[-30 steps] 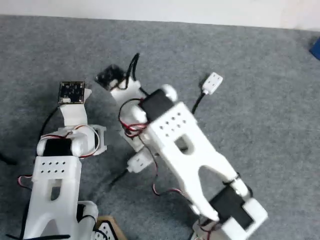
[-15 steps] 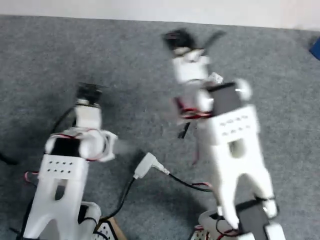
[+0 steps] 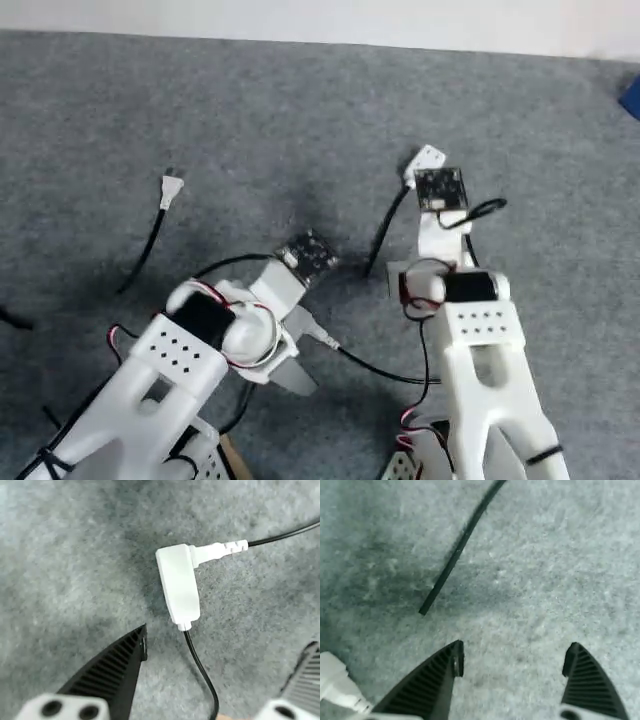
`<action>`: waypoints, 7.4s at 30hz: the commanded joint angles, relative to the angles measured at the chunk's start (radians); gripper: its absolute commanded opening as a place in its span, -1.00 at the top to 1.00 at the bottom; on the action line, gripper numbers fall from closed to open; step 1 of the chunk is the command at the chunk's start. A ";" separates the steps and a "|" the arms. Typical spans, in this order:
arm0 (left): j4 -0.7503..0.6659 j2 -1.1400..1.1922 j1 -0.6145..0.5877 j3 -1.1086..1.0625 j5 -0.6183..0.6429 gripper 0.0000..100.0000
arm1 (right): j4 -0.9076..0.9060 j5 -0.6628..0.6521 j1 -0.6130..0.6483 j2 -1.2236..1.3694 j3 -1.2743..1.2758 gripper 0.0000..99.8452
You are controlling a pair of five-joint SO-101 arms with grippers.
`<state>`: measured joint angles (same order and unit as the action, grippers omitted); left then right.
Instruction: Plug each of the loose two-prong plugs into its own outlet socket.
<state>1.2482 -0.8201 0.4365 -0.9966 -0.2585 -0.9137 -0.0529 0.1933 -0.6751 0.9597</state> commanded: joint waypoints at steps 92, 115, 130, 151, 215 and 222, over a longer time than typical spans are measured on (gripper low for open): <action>0.466 1.971 -1.288 2.661 -0.252 0.62 | 0.171 0.003 -0.005 -0.039 0.102 0.39; 0.520 1.698 -0.510 2.226 -0.051 0.60 | -0.168 -0.169 -0.435 0.010 -0.389 0.39; 0.080 1.801 -0.045 2.223 -0.146 0.59 | 0.094 -0.180 -0.518 -0.041 0.113 0.39; -0.284 2.137 0.111 2.227 -0.196 0.88 | 0.150 -0.181 -0.486 -0.166 0.213 0.39; -0.305 2.183 0.067 2.491 -0.041 0.64 | 0.191 -0.173 -0.452 -0.165 0.248 0.39; -0.419 2.215 0.061 2.450 -0.044 0.62 | 0.189 -0.173 -0.452 -0.165 0.248 0.39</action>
<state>0.9014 1.4185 0.5102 1.4492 -0.2969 -0.7679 -0.2232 -0.2670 -0.8209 1.2114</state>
